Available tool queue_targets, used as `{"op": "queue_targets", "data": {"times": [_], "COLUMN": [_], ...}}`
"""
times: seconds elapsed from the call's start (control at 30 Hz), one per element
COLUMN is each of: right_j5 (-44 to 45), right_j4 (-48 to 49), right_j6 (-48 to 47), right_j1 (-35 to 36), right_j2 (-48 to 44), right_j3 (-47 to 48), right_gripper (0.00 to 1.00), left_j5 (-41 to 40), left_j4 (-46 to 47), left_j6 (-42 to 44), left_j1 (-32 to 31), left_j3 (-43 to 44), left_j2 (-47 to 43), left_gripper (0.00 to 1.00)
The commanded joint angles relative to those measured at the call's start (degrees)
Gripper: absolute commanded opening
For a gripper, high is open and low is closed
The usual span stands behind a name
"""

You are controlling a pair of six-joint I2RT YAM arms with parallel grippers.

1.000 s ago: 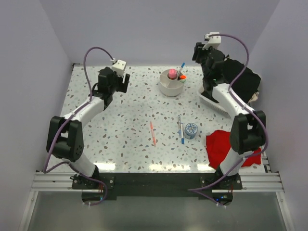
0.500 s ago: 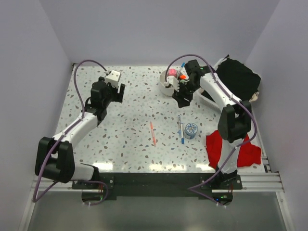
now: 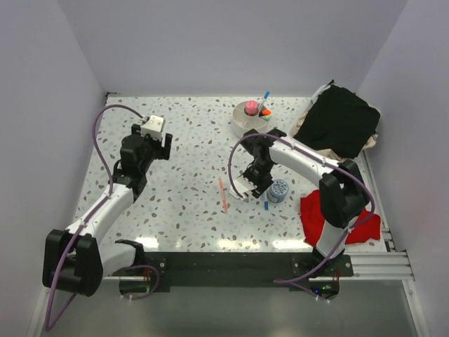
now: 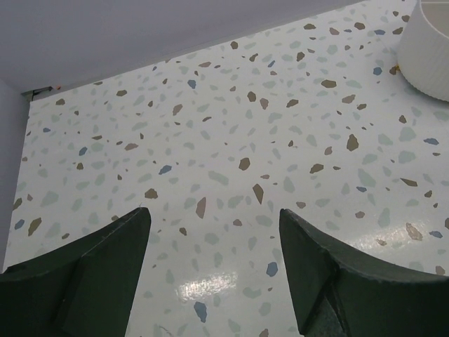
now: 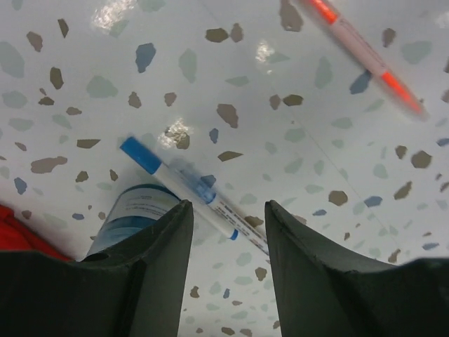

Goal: Sort the stationery into containers
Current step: Pick up the pen from the center of the board.

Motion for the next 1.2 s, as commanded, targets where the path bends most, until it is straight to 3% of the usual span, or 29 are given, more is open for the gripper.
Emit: {"op": "queue_targets", "data": {"times": [0.0, 0.3, 0.93, 1.17], "right_j5": [3.95, 6.94, 9.75, 10.55], "right_j4": [5.78, 8.24, 6.92, 10.78], "right_j6": [-9.4, -13.09, -18.89, -19.24], "right_j1": [-0.48, -0.39, -0.57, -0.57], "right_j2": [1.04, 4.05, 2.64, 2.38], "right_j3": [-1.54, -3.63, -9.35, -12.6], "right_gripper": [0.47, 0.39, 0.43, 0.43], "left_j5": [0.02, 1.43, 1.87, 3.09], "left_j4": [1.89, 1.27, 0.74, 0.83], "left_j6": [-0.13, -2.06, -2.94, -3.73], "left_j1": [1.53, 3.64, 5.75, 6.19], "left_j3": [-0.73, -0.91, 0.85, 1.02], "left_j2": [-2.75, -3.11, -1.26, -0.91], "left_gripper": [0.79, 0.79, 0.79, 0.79]}}
